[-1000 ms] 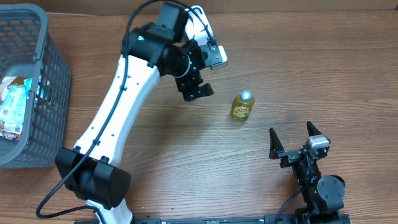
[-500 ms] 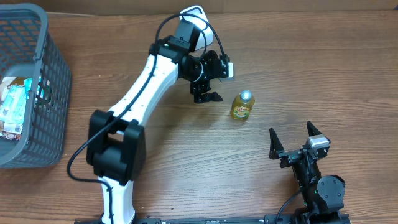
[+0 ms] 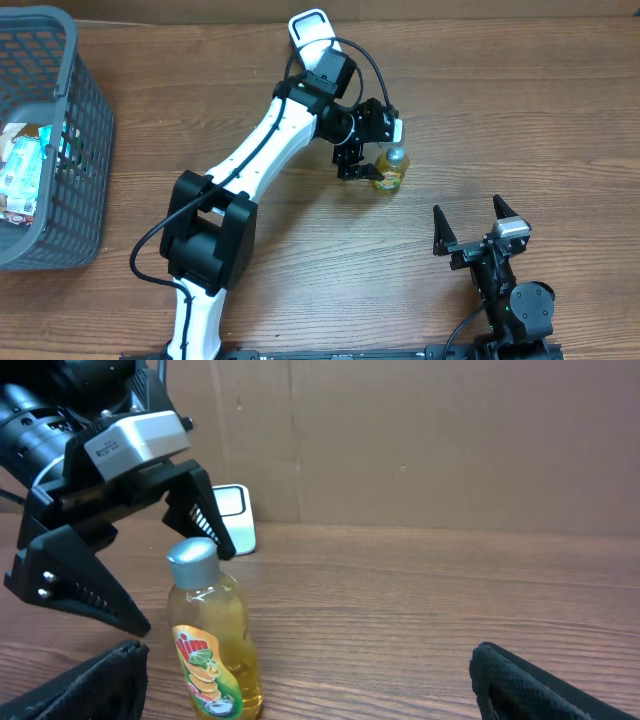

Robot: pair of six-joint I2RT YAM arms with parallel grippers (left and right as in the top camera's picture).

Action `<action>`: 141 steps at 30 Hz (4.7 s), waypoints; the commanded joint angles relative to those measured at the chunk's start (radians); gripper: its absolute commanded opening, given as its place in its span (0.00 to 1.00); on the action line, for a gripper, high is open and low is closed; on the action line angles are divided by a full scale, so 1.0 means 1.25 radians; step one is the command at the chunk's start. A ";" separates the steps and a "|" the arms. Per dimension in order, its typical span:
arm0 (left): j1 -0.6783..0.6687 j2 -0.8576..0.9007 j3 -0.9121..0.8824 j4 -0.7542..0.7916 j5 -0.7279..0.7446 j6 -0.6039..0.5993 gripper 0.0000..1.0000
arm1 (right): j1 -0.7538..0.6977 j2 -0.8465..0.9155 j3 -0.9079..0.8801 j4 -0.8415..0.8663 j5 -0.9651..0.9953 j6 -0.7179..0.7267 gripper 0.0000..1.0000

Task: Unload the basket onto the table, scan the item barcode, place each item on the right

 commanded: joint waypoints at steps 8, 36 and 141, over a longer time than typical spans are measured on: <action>-0.010 0.027 -0.006 -0.009 0.084 -0.044 0.95 | -0.004 -0.006 -0.009 0.005 0.007 -0.003 1.00; -0.022 0.034 -0.020 0.004 0.081 -0.114 1.00 | -0.004 -0.006 -0.009 0.005 0.007 -0.003 1.00; -0.262 -0.406 -0.157 0.300 -1.000 -1.187 1.00 | -0.004 -0.006 -0.009 0.005 0.007 -0.003 1.00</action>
